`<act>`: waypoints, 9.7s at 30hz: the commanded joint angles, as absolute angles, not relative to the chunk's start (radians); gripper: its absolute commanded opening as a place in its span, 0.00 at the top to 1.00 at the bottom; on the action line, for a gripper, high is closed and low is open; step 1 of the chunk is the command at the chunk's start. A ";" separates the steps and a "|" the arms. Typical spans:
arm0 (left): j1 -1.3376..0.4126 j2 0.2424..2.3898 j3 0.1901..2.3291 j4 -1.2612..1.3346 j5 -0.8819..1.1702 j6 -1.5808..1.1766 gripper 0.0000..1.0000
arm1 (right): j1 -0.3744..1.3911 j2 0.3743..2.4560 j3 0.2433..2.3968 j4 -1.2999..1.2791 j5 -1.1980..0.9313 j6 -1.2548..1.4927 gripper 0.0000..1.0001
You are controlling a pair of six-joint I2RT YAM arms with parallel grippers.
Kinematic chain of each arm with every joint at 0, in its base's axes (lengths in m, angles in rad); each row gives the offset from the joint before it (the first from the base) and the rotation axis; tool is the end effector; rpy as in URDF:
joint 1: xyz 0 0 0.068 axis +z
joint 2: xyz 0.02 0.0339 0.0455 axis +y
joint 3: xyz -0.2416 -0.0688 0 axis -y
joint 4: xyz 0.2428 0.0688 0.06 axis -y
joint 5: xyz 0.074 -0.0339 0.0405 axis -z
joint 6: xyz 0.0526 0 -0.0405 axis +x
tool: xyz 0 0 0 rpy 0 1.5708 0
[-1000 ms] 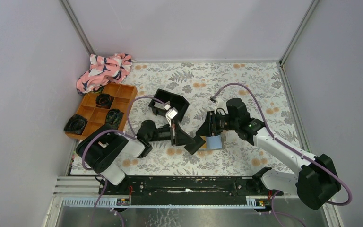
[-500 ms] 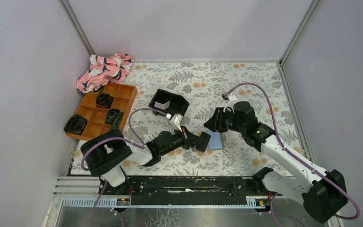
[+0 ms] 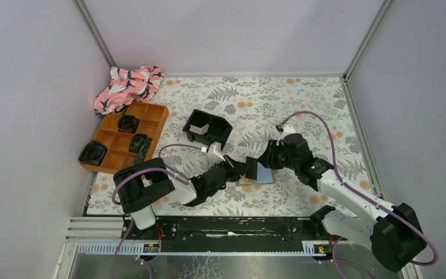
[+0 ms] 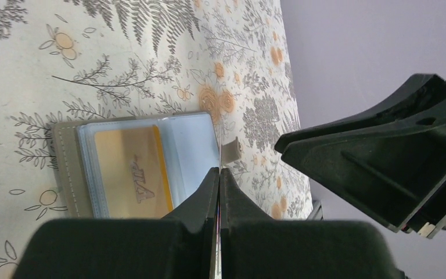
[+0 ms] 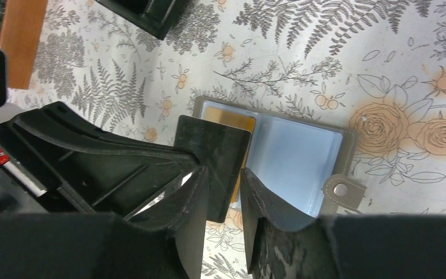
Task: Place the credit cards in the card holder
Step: Pick up the credit card from the storage box, then insert the credit card into the card holder, then close the card holder at the center of the board.
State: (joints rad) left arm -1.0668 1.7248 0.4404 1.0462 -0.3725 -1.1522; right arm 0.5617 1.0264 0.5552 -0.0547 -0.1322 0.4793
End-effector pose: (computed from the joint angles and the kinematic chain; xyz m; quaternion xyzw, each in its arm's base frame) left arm 0.1630 -0.2558 0.1073 -0.1473 0.7669 -0.4791 0.4007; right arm 0.2058 0.1377 0.2001 -0.0685 0.8626 0.2973 0.4035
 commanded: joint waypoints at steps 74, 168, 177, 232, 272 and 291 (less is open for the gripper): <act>-1.113 1.941 0.503 1.093 -0.572 -1.408 1.00 | 0.507 1.223 0.474 -0.026 0.100 0.535 0.83; -1.186 1.832 0.699 0.522 -0.580 -1.199 0.44 | 0.476 1.309 0.467 -0.034 0.031 0.575 0.88; -1.187 1.800 0.680 0.536 -0.609 -1.177 0.51 | 0.477 1.315 0.466 -0.030 0.028 0.572 0.88; -1.186 1.562 0.484 0.443 -0.682 -1.170 0.51 | 0.477 1.044 0.479 -0.202 0.057 0.522 0.63; -1.167 1.683 0.487 0.570 -0.595 -1.173 0.48 | 0.478 1.208 0.484 -0.108 0.114 0.557 0.65; -1.157 1.692 0.393 1.020 -0.565 -1.089 0.47 | 0.477 1.285 0.486 -0.093 0.075 0.557 0.69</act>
State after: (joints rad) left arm -1.1618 1.6825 0.4080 0.8047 -0.5724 -1.1316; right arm 0.4774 1.2552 0.4820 -0.0738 0.1047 0.5545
